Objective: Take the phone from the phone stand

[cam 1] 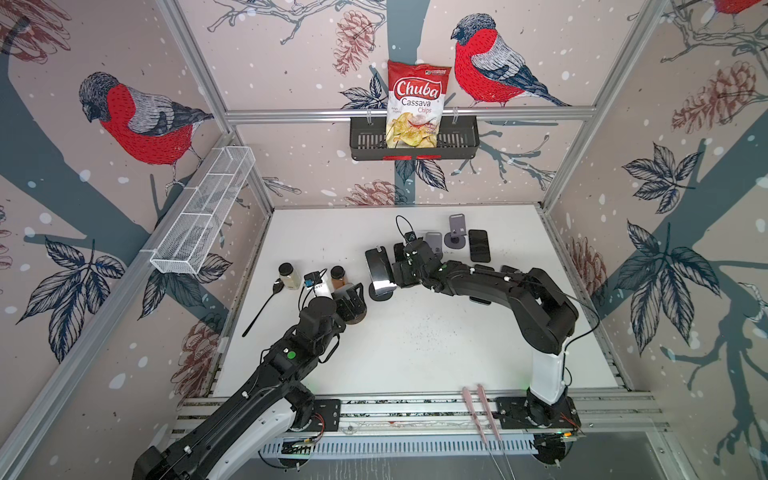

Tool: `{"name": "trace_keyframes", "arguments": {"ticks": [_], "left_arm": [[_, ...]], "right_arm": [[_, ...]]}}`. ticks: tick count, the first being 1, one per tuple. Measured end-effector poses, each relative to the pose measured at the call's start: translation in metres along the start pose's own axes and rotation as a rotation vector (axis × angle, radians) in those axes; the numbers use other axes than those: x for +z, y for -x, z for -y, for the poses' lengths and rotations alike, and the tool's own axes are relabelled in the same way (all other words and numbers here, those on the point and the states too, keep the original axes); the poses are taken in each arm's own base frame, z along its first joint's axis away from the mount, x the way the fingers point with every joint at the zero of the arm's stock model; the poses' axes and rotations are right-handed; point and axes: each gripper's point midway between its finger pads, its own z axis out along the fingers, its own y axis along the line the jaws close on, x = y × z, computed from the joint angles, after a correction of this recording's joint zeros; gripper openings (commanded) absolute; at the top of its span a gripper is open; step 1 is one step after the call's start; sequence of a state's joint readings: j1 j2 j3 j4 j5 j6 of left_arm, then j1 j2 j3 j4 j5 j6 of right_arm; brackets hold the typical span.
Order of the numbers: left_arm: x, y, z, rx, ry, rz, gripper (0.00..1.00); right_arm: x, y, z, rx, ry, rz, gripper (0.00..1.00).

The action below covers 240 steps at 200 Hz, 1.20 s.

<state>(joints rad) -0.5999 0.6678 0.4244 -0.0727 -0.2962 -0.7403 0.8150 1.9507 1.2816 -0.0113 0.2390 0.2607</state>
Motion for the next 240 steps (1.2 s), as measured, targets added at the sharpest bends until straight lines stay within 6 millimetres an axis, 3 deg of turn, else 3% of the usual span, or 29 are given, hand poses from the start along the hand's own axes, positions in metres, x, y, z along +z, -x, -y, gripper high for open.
{"name": "trace_keyframes", "arguments": {"ticks": [80, 148, 240], "left_arm": [[0.003, -0.003, -0.002, 0.015, 0.012, -0.012, 0.97], [0.003, -0.006, -0.005, 0.022, 0.017, -0.017, 0.96], [0.004, -0.007, -0.005, 0.021, 0.012, -0.013, 0.97]], "right_arm": [[0.001, -0.001, -0.003, -0.006, -0.007, 0.004, 0.69], [-0.006, 0.001, -0.002, -0.006, -0.004, 0.008, 0.65], [-0.049, 0.044, 0.000, 0.024, 0.015, 0.114, 0.66]]}}
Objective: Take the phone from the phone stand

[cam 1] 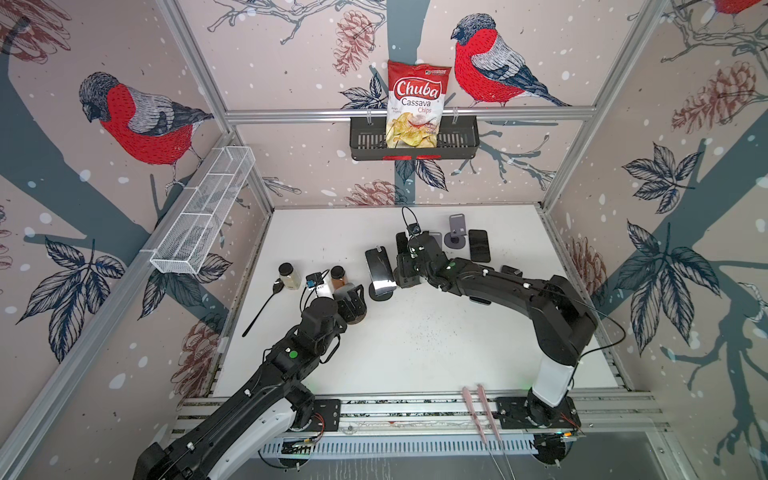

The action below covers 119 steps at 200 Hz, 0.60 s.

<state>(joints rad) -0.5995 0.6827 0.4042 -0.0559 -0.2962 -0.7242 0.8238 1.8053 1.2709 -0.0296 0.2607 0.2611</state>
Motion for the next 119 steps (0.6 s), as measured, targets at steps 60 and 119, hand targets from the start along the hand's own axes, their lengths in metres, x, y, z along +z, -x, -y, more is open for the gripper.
{"name": "trace_keyframes", "arguments": {"ticks": [60, 119], "left_arm": [[0.001, 0.000, 0.001, -0.005, -0.009, 0.007, 0.97], [0.004, -0.005, 0.007, -0.008, -0.048, -0.008, 0.97]], "right_arm": [[-0.027, -0.004, 0.025, 0.041, -0.031, -0.002, 0.66], [-0.039, -0.033, 0.067, 0.128, -0.093, -0.091, 0.66]]}}
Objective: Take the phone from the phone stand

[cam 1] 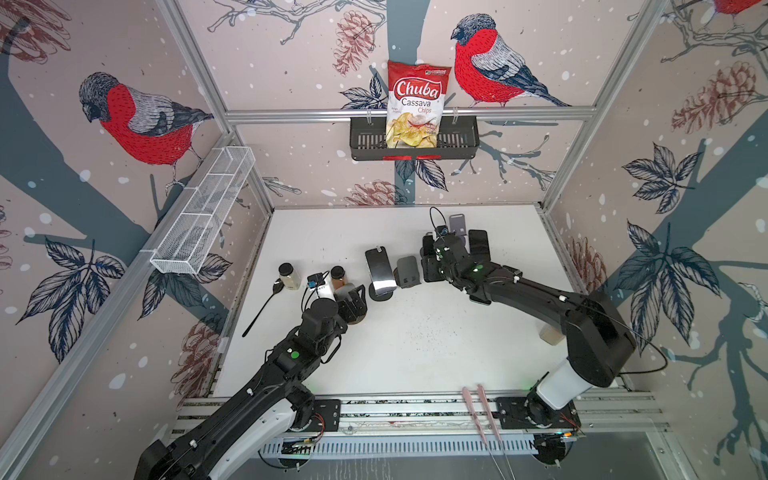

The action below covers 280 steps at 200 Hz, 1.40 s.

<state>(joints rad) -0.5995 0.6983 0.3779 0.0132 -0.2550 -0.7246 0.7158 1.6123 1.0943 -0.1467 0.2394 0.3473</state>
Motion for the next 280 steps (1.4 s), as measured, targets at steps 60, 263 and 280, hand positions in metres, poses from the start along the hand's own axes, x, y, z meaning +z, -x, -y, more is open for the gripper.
{"name": "trace_keyframes", "arguments": {"ticks": [60, 263, 280], "left_arm": [[0.010, -0.006, 0.017, 0.016, -0.080, -0.028, 0.97], [0.012, -0.005, 0.023, 0.033, -0.107, -0.025, 0.97], [0.012, -0.005, 0.023, 0.036, -0.105, -0.027, 0.97]], "right_arm": [[0.006, -0.035, 0.042, 0.096, -0.050, -0.118, 0.66], [0.057, -0.102, 0.081, 0.184, -0.135, -0.337, 0.69], [0.059, -0.101, 0.084, 0.181, -0.153, -0.334, 0.69]]}}
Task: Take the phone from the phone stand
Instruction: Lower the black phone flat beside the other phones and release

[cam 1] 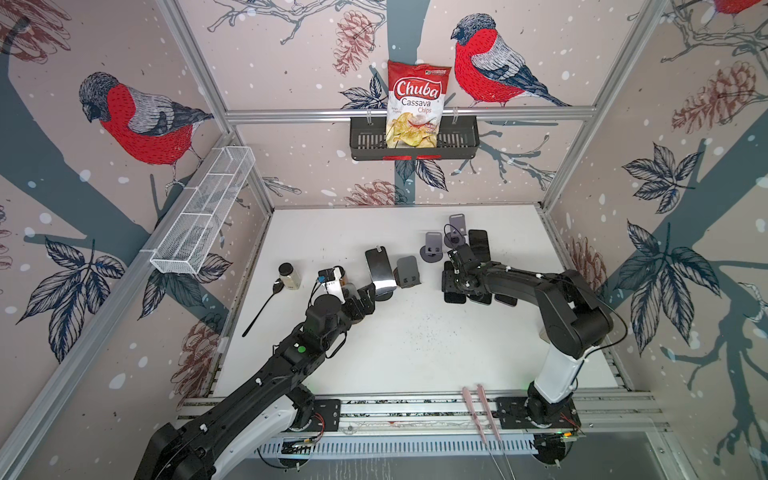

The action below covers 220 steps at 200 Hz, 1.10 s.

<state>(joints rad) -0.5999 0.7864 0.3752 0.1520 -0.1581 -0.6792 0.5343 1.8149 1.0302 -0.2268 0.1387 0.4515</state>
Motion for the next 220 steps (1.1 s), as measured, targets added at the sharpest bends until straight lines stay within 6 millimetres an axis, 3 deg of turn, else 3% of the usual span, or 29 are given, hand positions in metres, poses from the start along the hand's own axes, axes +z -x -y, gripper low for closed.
{"name": "trace_keyframes", "arguments": {"ticks": [220], "left_arm": [[-0.0033, 0.0038, 0.0021, 0.005, -0.011, 0.015, 0.97]], "right_arm": [[0.0038, 0.0003, 0.0019, -0.007, -0.058, 0.032, 0.81]]}}
